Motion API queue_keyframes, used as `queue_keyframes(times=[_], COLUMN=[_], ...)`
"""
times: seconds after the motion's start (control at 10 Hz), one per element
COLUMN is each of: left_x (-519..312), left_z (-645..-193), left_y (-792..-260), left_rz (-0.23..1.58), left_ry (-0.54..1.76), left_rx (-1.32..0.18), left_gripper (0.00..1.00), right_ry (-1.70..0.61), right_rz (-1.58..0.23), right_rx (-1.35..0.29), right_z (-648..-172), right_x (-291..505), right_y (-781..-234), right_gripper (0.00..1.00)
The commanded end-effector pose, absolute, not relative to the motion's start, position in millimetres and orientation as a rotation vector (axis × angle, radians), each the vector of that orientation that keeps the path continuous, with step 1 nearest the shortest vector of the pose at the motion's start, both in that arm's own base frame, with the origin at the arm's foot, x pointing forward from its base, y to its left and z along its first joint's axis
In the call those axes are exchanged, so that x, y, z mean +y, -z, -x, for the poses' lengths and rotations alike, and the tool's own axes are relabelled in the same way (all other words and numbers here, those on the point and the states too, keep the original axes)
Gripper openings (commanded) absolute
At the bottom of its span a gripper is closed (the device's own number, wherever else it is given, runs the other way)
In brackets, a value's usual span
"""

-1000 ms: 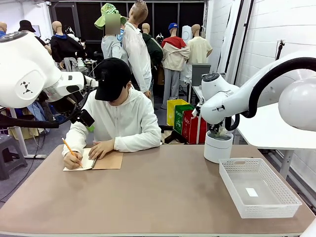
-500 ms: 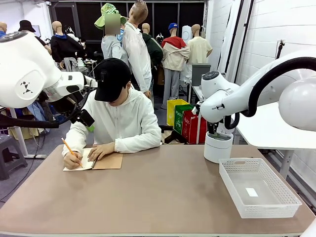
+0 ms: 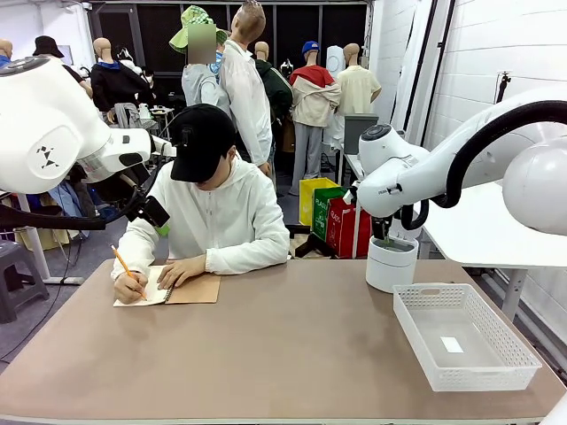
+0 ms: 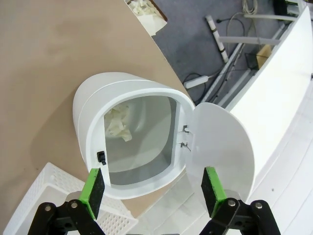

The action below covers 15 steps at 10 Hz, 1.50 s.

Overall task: Sort the paper based on its condition.
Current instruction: If a person hands you a paper, place it in the Organizing basket , and if it's crumpled, put it in the Trash can.

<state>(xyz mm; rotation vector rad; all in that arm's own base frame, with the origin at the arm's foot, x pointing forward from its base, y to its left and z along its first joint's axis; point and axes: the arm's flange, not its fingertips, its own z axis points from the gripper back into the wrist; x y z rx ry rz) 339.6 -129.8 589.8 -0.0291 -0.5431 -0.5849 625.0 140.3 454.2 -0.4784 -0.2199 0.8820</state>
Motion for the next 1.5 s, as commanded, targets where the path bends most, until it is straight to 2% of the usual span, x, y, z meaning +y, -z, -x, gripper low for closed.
queue_keyframes(times=[0.0, 1.3, 1.4], left_x=[-128.5, -128.5, -128.5], left_z=[-339.7, -339.7, -339.7], left_y=[-590.3, -590.3, -590.3], left_rz=[0.029, 0.029, 0.029], left_ry=[0.588, 0.588, 0.588], left_rx=[-0.545, -0.545, -0.545], left_gripper=[1.00, 1.00, 1.00], right_ry=[-0.882, -0.882, -0.925], right_rz=[0.476, 0.478, 0.386], right_rx=[-0.233, -0.220, -0.273], right_z=[-626.7, -625.1, -611.2], right_x=[140.0, 140.2, 149.1], right_y=[-453.5, -454.2, -468.8], right_gripper=[1.00, 1.00, 1.00])
